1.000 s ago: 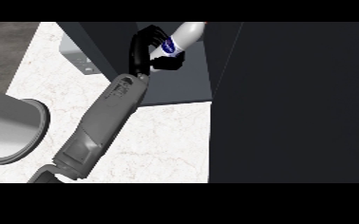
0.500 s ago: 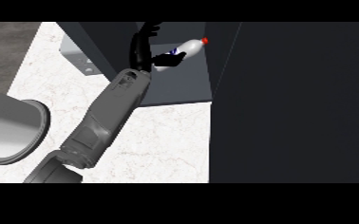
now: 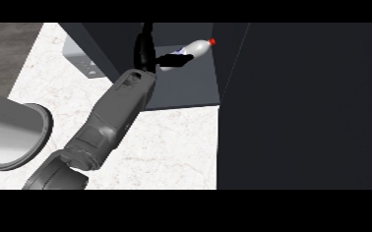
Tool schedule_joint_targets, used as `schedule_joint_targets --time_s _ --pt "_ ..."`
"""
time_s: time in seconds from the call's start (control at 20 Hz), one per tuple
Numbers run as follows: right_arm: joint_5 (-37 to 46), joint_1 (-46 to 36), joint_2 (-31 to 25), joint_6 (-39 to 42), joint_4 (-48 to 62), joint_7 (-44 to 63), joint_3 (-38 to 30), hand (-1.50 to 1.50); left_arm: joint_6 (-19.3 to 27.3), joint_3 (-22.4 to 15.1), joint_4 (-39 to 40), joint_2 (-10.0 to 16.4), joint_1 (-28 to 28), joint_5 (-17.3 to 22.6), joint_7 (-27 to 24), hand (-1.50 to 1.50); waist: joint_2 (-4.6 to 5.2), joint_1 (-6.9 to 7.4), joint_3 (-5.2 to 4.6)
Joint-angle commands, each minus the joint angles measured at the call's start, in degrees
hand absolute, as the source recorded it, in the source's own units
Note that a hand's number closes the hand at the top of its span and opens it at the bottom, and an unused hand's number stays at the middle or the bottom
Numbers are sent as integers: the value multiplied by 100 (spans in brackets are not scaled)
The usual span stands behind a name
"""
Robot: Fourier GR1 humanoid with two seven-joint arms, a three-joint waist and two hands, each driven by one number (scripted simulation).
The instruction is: Pick up the bottled water, place it into the cabinet and close the cabinet
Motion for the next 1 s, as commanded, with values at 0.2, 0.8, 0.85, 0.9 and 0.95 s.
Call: schedule_joint_targets --time_s 0.2,0.8,0.85,0.9,0.95 --pt "-94 -213 -19 -174 -172 253 -167 -150 -927 416 -71 364 51 259 -912 -150 57 109 -46" --pt "314 252 87 -155 -82 -234 197 -150 -2299 756 -814 46 745 663 -1902 -150 -101 399 -36" --pt "123 261 -36 -99 -39 -236 -65 -150 -2330 797 -863 98 621 737 -1779 -150 -97 392 -35" --pt "194 206 5 -269 -199 -16 -27 -150 -2318 708 -952 -13 862 723 -1896 -150 -111 441 -36" --pt "-25 88 -13 -227 -239 60 -118 -150 -2496 687 -984 27 943 778 -1948 -150 -107 458 -37"
